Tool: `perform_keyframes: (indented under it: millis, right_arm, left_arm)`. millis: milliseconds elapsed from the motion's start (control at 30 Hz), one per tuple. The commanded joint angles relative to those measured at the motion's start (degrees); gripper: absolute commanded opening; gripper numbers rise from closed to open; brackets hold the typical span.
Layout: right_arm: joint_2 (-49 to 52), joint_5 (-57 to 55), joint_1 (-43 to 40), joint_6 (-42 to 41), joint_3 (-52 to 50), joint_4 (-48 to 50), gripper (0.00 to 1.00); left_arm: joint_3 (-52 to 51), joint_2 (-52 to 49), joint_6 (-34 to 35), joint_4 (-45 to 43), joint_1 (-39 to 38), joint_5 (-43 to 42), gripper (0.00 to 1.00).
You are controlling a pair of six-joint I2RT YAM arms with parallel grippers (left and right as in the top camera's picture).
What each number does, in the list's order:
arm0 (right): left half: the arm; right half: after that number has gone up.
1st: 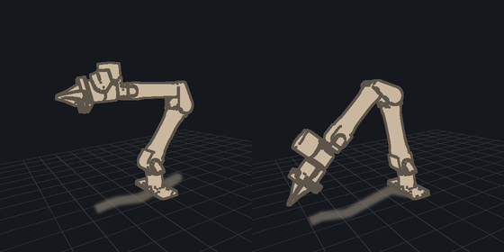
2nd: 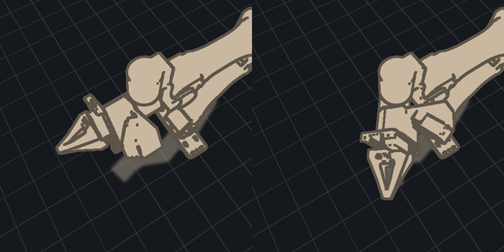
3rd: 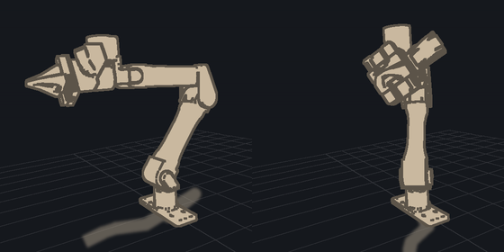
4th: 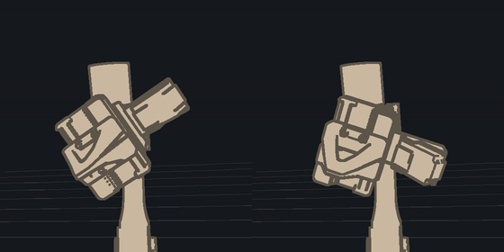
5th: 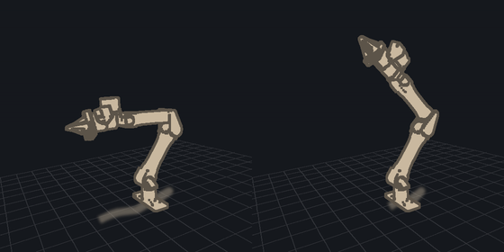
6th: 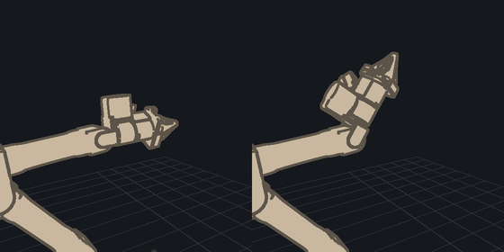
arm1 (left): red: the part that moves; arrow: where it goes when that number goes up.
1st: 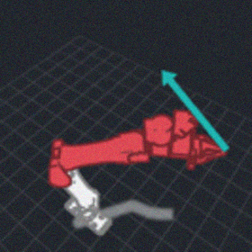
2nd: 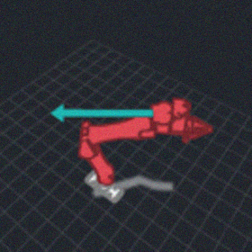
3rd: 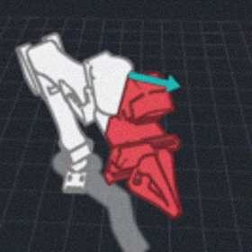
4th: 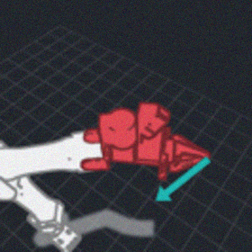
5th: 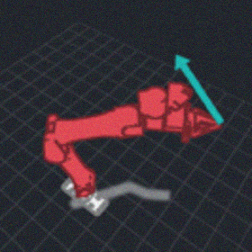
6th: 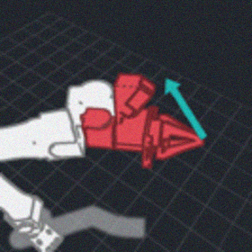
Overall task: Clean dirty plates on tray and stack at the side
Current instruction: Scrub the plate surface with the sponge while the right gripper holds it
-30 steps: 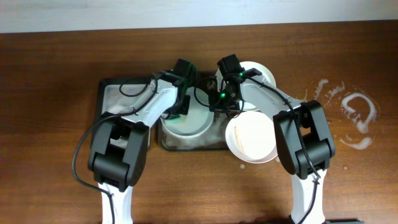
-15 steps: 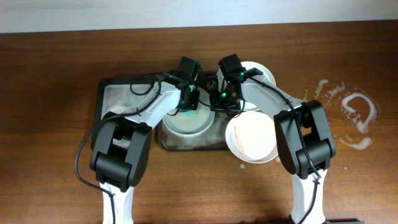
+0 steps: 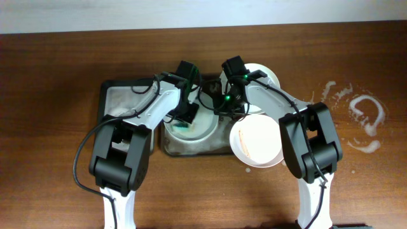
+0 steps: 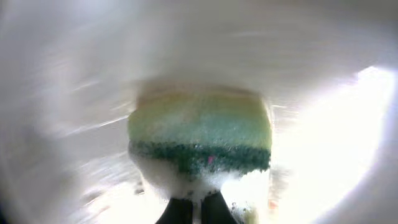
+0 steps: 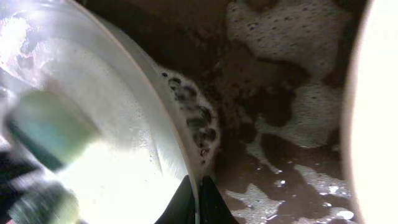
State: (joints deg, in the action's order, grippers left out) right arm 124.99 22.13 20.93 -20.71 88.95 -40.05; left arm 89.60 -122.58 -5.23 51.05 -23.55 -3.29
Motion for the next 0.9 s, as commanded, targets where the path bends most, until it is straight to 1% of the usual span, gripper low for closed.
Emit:
perform_keyframes:
  millis: [0,67,100,133,167,200,233,300,333,367,433,633,733,867]
  right_arm:
    - [0.96,-0.24,-0.13,0.33,-0.66,0.11,0.04]
    - [0.96,-0.24,-0.13,0.33,-0.66,0.24,0.04]
    - [0.96,-0.24,-0.13,0.33,-0.66,0.28,0.04]
    - [0.96,-0.24,-0.13,0.33,-0.66,0.28,0.04]
    - [0.96,-0.24,-0.13,0.33,-0.66,0.26,0.04]
    - [0.96,-0.24,-0.13,0.33,-0.66,0.26,0.04]
    - [0.96,-0.24,-0.13,0.33,-0.66,0.26,0.04]
    - [0.96,-0.24,-0.13,0.33,-0.66,0.26,0.04]
    - [0.96,-0.24,-0.13,0.33,-0.66,0.24,0.04]
    - [0.96,-0.24,-0.13,0.33,-0.66,0.26,0.04]
    - [0.96,-0.24,-0.13,0.33,-0.66,0.24,0.04]
    - [0.96,-0.22,-0.13,0.33,-0.66,0.24,0.04]
    - [0.96,-0.22,-0.13,0.33,-0.66,0.24,0.04]
    - [0.96,-0.20,-0.13,0.33,-0.66,0.24,0.04]
  left_arm:
    - [-2.16,-3.56,-11.63,-0.28,-1.11,-18.62,0.01]
    - [-2.16,-3.56,-11.54,-1.33,-1.11,-18.56,0.01]
    - [-2.16,-3.56,-9.66,-2.67,-1.11,-17.53,0.01]
    - [-2.16,-3.56,-4.87,-4.48,-1.09,-13.77,0.01]
    - [-2.16,-3.56,2.73,-6.69,-1.05,-6.27,0.01]
    - [-2.16,-3.56,6.71,-7.85,-1.05,-1.44,0.01]
    - [-2.16,-3.56,9.07,-8.66,-1.05,1.84,0.01]
    - [-2.16,-3.56,15.37,-10.34,-1.05,10.95,0.01]
    - [-2.16,-3.56,18.01,-10.32,-1.05,13.86,0.01]
    - [-2.16,-3.56,22.40,-9.40,-1.05,17.22,0.01]
    - [-2.16,-3.56,26.88,-7.39,-1.05,19.85,0.01]
    - [-1.75,-3.56,27.08,-0.66,-1.05,20.39,0.01]
    - [-1.09,-3.56,27.10,1.46,-1.05,26.71,0.01]
    - [-0.92,-3.56,27.10,1.62,-1.05,30.62,0.01]
